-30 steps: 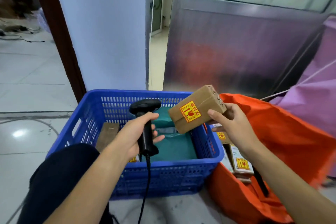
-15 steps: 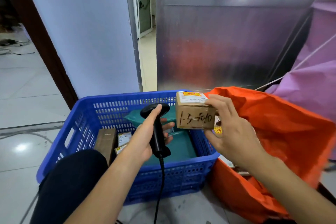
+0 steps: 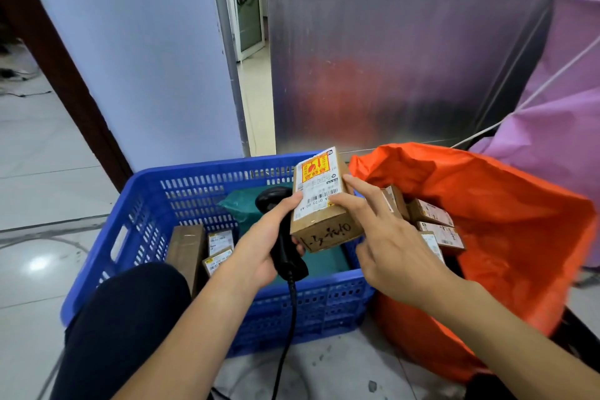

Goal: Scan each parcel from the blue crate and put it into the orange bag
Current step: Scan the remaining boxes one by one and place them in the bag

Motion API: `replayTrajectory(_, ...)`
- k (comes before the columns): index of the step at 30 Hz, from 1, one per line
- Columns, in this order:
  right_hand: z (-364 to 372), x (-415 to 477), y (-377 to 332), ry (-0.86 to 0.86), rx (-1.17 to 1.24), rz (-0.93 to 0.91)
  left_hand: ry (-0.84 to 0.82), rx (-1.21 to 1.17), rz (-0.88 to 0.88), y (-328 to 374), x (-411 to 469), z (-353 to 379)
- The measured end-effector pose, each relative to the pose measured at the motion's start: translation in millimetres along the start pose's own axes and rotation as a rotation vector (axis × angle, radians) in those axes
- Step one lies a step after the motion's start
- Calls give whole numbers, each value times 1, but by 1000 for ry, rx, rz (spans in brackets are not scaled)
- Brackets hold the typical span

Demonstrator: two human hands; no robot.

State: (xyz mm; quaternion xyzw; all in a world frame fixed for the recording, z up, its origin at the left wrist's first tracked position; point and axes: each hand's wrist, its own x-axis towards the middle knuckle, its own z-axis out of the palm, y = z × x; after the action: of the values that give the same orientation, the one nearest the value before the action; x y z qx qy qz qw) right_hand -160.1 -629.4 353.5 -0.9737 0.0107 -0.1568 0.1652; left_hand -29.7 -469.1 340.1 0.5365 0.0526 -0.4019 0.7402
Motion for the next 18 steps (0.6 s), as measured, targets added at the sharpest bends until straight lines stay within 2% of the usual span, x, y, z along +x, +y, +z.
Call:
replayTrajectory(5, 1, 2, -2, -83, 594, 297, 58, -14, 112, 2, 6, -7)
replayTrajectory(7, 2, 7, -2, -90, 751, 412, 74, -29, 139, 1, 7, -8)
replayTrajectory(13, 14, 14, 2, -74, 852, 611, 67, -35, 156, -3, 8, -8)
replayTrajectory(18, 10, 18, 6, -69, 945, 640, 73, -30, 158, -6, 7, -3)
